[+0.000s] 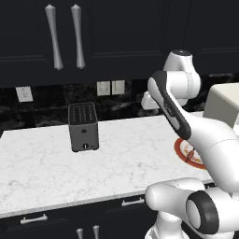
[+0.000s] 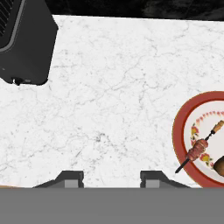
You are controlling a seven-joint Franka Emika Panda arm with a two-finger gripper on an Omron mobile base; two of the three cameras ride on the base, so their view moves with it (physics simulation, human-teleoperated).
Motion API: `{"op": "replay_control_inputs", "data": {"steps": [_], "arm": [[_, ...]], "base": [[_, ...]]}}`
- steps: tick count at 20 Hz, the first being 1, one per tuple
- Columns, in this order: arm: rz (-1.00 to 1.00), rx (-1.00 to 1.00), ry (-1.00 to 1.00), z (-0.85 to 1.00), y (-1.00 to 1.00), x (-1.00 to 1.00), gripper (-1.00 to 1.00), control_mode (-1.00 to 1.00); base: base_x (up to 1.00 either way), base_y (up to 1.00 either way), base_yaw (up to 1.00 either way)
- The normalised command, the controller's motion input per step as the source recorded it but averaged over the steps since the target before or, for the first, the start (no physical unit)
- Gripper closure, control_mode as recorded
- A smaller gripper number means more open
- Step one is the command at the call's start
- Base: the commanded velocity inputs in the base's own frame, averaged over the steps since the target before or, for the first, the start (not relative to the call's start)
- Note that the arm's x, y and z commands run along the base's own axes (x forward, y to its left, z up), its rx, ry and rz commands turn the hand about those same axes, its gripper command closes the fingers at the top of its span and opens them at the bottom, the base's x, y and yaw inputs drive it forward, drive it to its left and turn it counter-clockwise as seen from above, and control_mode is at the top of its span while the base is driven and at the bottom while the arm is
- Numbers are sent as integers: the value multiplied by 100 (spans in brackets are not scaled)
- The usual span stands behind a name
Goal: Pick up the kebab skewer and baguette bread, and place them inside the toaster oven. Close the toaster oven door and start by setting the timer.
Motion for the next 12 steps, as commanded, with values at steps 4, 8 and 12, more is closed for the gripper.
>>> {"op": "replay_control_inputs", "data": {"steps": [4, 8, 12], "arm": [[0, 0, 0, 0, 0, 0, -100, 100], [0, 0, 0, 0, 0, 0, -100, 100], [0, 0, 0, 0, 0, 0, -100, 100]], "base": [[0, 0, 0], [0, 0, 0], [0, 0, 0]]}}
